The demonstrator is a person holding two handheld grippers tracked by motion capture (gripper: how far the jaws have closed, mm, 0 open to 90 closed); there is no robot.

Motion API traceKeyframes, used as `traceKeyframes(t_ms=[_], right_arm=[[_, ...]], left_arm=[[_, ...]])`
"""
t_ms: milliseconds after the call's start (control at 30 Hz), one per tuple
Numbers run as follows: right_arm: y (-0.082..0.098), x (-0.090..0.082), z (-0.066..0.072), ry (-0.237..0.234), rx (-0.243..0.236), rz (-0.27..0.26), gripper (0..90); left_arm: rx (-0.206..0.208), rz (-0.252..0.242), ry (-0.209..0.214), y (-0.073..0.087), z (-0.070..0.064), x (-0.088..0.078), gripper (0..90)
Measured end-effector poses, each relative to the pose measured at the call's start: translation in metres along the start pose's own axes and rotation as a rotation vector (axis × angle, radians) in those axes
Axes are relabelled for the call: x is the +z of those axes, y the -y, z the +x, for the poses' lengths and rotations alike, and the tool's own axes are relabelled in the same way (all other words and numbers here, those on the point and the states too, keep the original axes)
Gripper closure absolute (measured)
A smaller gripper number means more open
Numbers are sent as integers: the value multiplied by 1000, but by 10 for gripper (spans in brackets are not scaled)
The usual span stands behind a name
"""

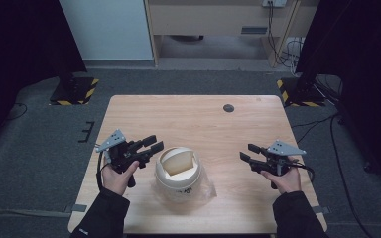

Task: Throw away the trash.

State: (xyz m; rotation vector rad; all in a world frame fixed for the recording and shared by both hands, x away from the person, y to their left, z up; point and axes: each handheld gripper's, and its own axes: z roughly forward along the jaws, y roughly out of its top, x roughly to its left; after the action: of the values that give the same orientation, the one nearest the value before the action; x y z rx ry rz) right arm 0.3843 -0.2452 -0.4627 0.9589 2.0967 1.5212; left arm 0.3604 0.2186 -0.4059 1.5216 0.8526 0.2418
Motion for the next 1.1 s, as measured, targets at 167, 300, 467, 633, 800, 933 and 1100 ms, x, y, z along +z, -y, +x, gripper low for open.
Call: traceKeyframes(t_ms=[167, 300, 467, 633, 800, 933, 1100], right_arm=[[3, 0, -2, 14, 2, 13, 431], [7, 1, -6, 41, 13, 26, 362], [15, 1, -13, 87, 58, 57, 291], [23, 2, -18, 129, 85, 109, 251], [31, 3, -25, 171, 99, 158, 218], [40, 6, -33, 215, 105, 206, 181], [50, 5, -44, 270, 126, 273, 156]], left_arm=[[-1, 14, -70, 7, 12, -13, 446], [2, 55, -139, 20, 23, -21, 377], [5, 136, -226, 41, 37, -32, 287], [14, 308, -320, 65, 59, -33, 226], [23, 402, -353, 75, 71, -25, 203], [40, 463, -384, 81, 78, -19, 189], [37, 524, -402, 87, 84, -15, 169]])
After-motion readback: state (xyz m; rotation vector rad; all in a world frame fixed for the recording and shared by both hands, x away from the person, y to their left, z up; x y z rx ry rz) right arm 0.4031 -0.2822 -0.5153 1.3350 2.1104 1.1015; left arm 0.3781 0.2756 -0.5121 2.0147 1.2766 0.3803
